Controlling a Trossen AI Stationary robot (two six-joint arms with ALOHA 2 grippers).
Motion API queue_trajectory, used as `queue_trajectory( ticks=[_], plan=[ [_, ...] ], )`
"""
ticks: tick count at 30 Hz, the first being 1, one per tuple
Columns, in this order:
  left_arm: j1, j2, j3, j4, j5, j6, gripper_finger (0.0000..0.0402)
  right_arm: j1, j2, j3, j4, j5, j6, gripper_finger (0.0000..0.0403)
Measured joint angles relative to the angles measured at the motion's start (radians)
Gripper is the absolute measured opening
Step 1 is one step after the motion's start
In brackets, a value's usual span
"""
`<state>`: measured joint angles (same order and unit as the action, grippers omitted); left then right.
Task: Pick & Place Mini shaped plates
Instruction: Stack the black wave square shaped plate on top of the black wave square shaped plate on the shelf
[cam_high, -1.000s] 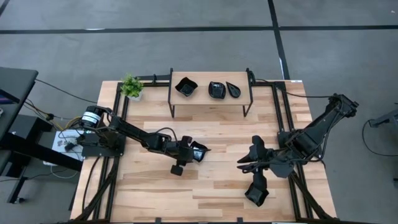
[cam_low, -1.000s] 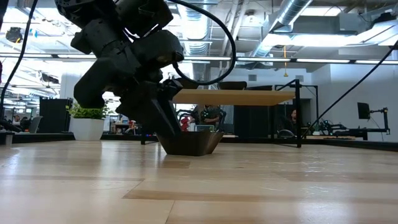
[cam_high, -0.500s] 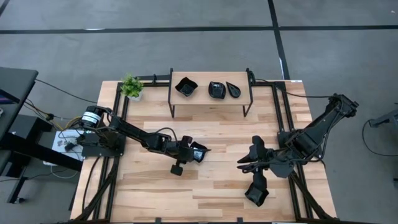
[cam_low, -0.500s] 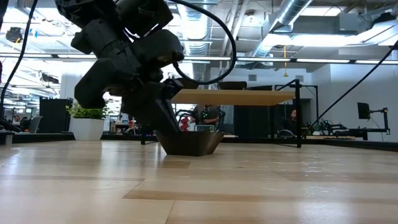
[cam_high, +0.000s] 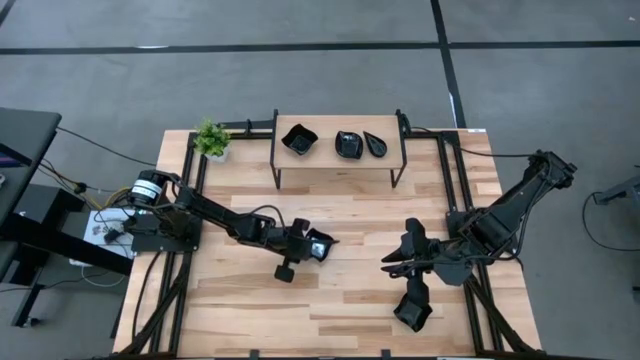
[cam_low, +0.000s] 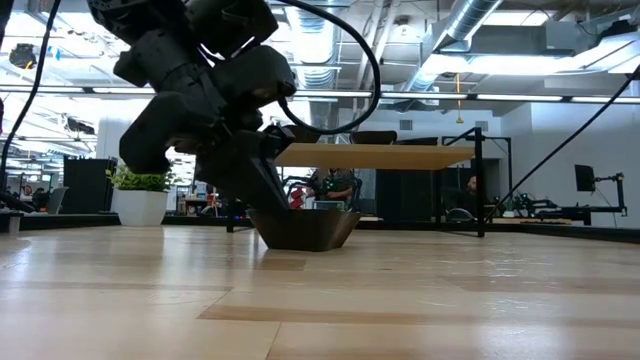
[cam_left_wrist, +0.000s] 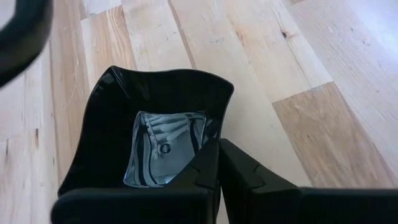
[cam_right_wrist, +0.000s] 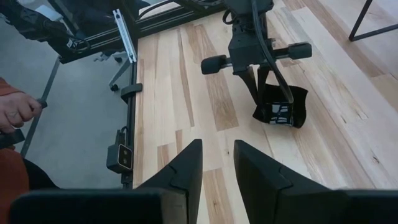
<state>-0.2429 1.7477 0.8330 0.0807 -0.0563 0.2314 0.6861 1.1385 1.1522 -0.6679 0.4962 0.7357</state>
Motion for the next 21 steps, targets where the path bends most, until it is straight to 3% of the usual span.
queue_trajectory(
  ticks=[14, 21],
  plan=[
    [-0.005, -0.007, 0.001, 0.000, 0.000, 0.000, 0.0007, -0.001, 0.000, 0.000, 0.001, 0.000, 0.000, 0.0088],
    [-0.005, -0.087, 0.002, -0.004, -0.031, 0.000, 0.0006, -0.008, 0.000, 0.000, 0.005, 0.001, 0.026, 0.0088]
  ],
)
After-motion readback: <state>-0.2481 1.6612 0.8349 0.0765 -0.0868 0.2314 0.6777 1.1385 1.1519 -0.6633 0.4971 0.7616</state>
